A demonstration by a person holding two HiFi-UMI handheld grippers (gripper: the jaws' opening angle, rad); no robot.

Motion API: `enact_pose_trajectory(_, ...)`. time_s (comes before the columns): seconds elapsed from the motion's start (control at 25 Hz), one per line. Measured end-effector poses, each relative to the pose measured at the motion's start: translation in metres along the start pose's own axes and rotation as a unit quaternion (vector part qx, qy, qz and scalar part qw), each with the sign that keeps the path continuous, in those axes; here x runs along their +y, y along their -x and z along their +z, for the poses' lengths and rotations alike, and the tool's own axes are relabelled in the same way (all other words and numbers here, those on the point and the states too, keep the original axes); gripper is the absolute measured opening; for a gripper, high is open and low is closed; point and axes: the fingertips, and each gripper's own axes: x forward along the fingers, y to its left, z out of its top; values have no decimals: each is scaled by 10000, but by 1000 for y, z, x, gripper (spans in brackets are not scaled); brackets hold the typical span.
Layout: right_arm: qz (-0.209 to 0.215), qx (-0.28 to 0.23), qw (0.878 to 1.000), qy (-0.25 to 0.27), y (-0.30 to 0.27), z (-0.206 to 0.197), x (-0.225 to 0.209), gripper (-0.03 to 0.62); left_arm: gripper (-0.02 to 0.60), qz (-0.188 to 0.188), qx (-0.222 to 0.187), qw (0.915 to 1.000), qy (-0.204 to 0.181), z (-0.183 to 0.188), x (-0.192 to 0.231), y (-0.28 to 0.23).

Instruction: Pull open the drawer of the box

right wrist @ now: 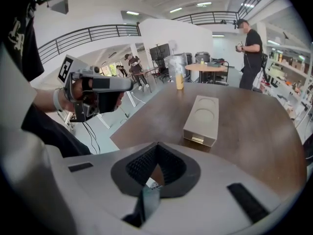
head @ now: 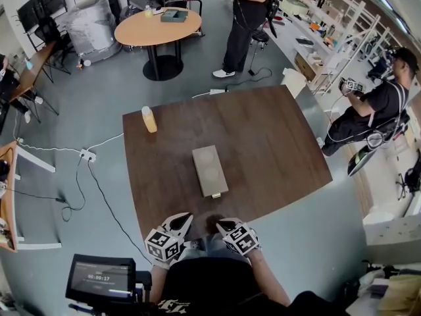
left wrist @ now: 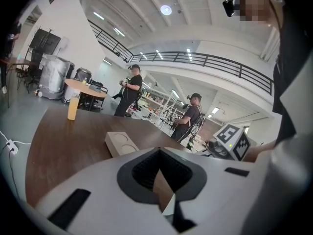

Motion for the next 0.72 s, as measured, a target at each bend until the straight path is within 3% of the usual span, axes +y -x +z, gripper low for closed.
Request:
enact_pose_trajectory(0.28,1,-286,9984,-494,-7,4,-27,-12,5,26,33,10000,-28,10,6,-14)
enact_pose_trajectory(0.72,114,-264,9954,-918,-18,8,-55,-12,5,88,181,9998,1,14,10,-29)
